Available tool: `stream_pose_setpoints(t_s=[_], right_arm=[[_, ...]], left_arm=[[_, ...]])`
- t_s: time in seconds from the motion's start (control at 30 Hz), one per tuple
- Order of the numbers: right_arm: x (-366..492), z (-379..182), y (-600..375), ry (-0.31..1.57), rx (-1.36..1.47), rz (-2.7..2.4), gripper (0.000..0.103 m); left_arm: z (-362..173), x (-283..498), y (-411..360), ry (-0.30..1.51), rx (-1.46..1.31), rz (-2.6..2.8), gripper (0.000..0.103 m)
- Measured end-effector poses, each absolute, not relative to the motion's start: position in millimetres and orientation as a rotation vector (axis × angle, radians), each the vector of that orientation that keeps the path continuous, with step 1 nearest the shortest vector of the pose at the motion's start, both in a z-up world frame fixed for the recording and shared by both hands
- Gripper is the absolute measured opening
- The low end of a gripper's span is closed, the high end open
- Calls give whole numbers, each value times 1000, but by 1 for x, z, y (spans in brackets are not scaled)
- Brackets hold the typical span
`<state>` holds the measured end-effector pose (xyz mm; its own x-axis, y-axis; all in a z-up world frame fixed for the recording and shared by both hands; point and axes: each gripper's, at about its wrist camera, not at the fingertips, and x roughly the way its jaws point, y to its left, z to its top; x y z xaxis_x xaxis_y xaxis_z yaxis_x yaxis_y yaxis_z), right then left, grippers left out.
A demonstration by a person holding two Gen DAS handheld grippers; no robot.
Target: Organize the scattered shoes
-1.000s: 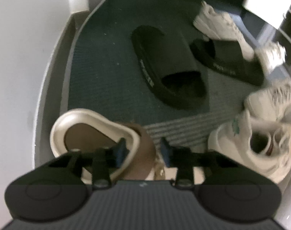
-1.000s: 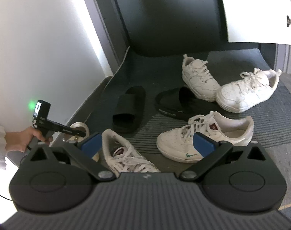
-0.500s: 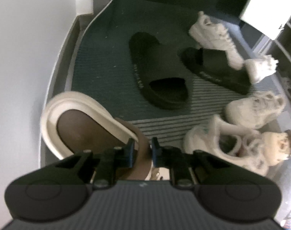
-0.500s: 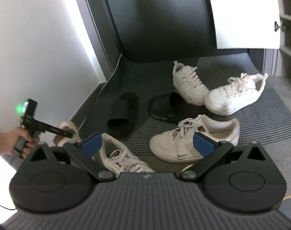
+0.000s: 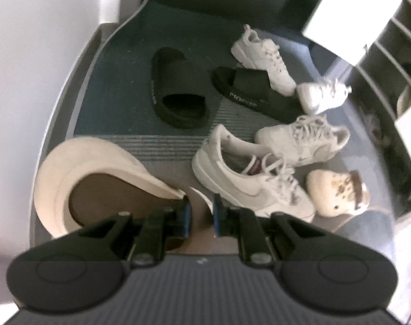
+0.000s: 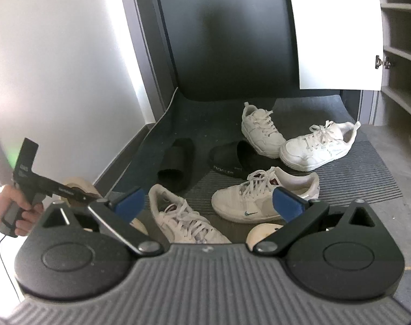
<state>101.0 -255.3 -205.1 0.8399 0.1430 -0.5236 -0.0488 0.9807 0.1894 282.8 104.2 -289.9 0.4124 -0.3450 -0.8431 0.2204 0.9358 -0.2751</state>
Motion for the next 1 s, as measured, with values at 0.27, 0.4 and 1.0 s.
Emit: stream_pose_setpoints(t_s=[0.27, 0.4, 1.0], right_arm=[[82, -213, -272, 586, 250, 87, 103], [83, -223, -277, 631, 279, 62, 103], [93, -282, -226, 875, 262, 127, 103]], left_arm=[[-275, 237, 113, 1108, -397, -372, 17], [-292, 214, 103, 1113, -486, -373, 17], [-386, 195, 92, 1090, -154, -302, 29]])
